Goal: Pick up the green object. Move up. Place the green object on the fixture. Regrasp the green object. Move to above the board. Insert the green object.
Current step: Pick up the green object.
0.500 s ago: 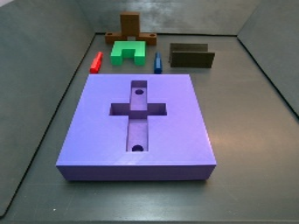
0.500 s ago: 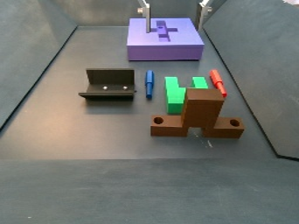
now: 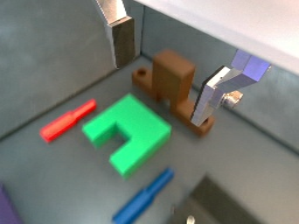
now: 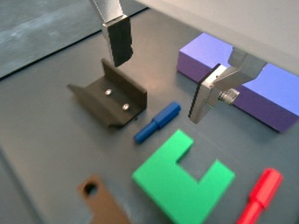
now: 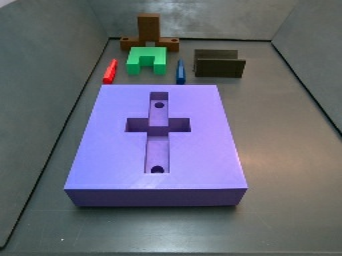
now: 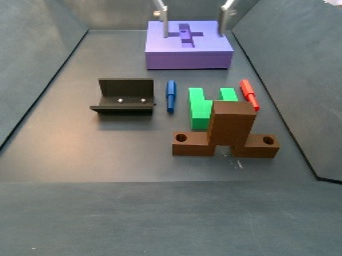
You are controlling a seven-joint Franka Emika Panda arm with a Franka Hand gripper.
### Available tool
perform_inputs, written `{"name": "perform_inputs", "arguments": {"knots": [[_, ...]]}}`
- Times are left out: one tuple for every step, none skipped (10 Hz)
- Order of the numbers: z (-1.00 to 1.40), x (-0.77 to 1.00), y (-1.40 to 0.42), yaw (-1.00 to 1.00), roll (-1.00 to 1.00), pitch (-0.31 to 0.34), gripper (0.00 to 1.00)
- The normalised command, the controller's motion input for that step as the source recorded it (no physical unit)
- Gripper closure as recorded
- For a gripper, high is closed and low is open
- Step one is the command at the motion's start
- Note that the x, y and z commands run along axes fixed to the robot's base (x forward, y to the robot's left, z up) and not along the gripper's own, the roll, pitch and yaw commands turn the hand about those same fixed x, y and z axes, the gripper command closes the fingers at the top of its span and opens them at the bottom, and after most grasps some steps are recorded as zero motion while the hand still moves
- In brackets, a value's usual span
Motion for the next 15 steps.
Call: {"name": "perform_inputs", "arguments": {"knots": [[-0.74,0.30,-0.48,0.00,-0.11,-0.184,0.00],[-0.74,0.19,-0.31,-0.02,-0.11,-0.210,0.00],[-0.73,0.00,-0.10,-0.01,-0.12,-0.189,0.00],[-0.71,0.00,-0.03,0.00,-0.15,-0.170,0.00],[-0.64,-0.03,0.00,0.00,-0.18,-0.179,0.00],[-0.59,-0.07,0.00,-0.01,-0.22,-0.180,0.00],[-0.53,-0.16,0.00,-0.05,-0.25,-0.189,0.00],[-0.47,-0.23,0.01,-0.09,-0.29,-0.194,0.00],[-0.44,-0.24,0.00,-0.14,-0.29,-0.214,0.00],[-0.44,-0.26,0.01,-0.15,-0.29,-0.227,0.00],[-0.40,-0.21,0.07,-0.17,-0.27,-0.184,0.00],[-0.35,-0.36,0.09,-0.19,-0.27,-0.197,0.00],[-0.31,-0.35,0.08,-0.19,-0.28,-0.210,0.00],[-0.23,-0.24,0.07,-0.17,-0.27,-0.177,0.00],[-0.13,-0.27,0.02,-0.12,-0.27,-0.170,0.00]]}}
